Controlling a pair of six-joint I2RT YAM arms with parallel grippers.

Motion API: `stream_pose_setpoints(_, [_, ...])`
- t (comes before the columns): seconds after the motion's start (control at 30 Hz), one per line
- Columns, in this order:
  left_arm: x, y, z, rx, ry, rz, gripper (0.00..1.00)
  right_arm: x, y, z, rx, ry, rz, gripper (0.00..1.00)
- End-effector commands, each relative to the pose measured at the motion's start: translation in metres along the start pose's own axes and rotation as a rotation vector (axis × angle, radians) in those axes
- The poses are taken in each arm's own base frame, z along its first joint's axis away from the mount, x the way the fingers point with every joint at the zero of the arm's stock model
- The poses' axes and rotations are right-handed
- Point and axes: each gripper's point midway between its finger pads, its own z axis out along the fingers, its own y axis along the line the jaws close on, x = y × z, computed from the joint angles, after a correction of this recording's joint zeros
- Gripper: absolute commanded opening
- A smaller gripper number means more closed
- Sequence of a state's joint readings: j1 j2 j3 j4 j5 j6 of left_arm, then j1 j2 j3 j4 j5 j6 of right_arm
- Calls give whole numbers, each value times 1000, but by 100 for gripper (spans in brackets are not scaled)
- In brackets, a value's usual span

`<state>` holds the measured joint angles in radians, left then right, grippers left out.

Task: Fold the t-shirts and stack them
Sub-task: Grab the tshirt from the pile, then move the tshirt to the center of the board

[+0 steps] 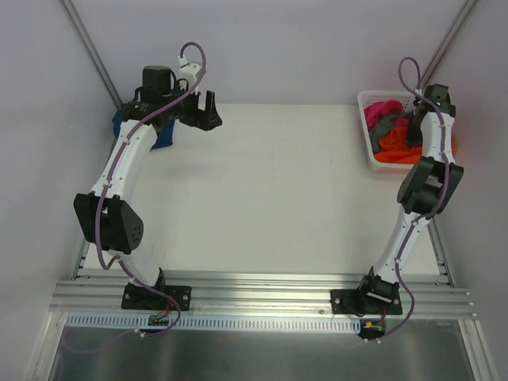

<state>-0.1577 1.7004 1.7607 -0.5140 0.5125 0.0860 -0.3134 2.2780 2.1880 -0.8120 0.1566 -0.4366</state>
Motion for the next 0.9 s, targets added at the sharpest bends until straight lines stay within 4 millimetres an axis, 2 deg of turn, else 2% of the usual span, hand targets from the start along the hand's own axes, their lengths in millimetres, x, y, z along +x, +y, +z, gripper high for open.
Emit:
stream_pose_setpoints(0.0, [-11, 2, -3, -19, -22, 53, 88, -34, 7, -75, -86, -144, 42, 1])
stream_pose_setpoints(0.03, [-9, 3, -3, -22, -17, 57, 88, -36, 11, -85, -98, -157, 38, 1])
stream_pose_setpoints(0.07, [-8, 4, -3, -29, -14, 58, 88, -41, 12, -106, -106, -195, 43, 1])
stream_pose_setpoints(0.13, [-4, 5, -2, -32, -4, 51, 88, -38, 29, -123, -141, -207, 35, 1])
stream_pose_setpoints(0.17, [-1, 6, -1, -34, 3, 46, 87, -41, 32, -146, -153, -246, 25, 1])
stream_pose_setpoints(0.2, [3, 7, 1, -38, 12, 41, 87, -43, 45, -157, -174, -266, 1, 1])
stream_pose_setpoints(0.27, [8, 4, 4, -33, 24, 37, 87, -42, 56, -176, -192, -293, -17, 0])
stream_pose_setpoints(0.3, [11, 4, 6, -31, 33, 33, 87, -45, 68, -199, -212, -338, -42, 1])
stream_pose_setpoints(0.37, [14, 3, 9, -27, 41, 30, 87, -47, 83, -219, -235, -379, -84, 1])
stream_pose_setpoints(0.4, [18, 4, 11, -29, 51, 26, 87, -48, 96, -242, -254, -423, -113, 1])
stream_pose_setpoints(0.57, [29, 6, 15, -41, 75, 16, 87, -49, 130, -307, -332, -555, -186, 1])
stream_pose_setpoints(0.6, [33, 7, 17, -43, 83, 14, 87, -47, 148, -321, -397, -579, -216, 1])
stream_pose_setpoints(0.77, [37, 19, 16, -105, 94, 29, 89, -37, 172, -371, -533, -653, -249, 1])
stream_pose_setpoints(0.8, [34, 21, 15, -119, 88, 36, 90, -31, 184, -383, -596, -662, -277, 1])
stream_pose_setpoints(0.87, [33, 28, 14, -155, 86, 38, 91, -23, 192, -403, -646, -693, -321, 1])
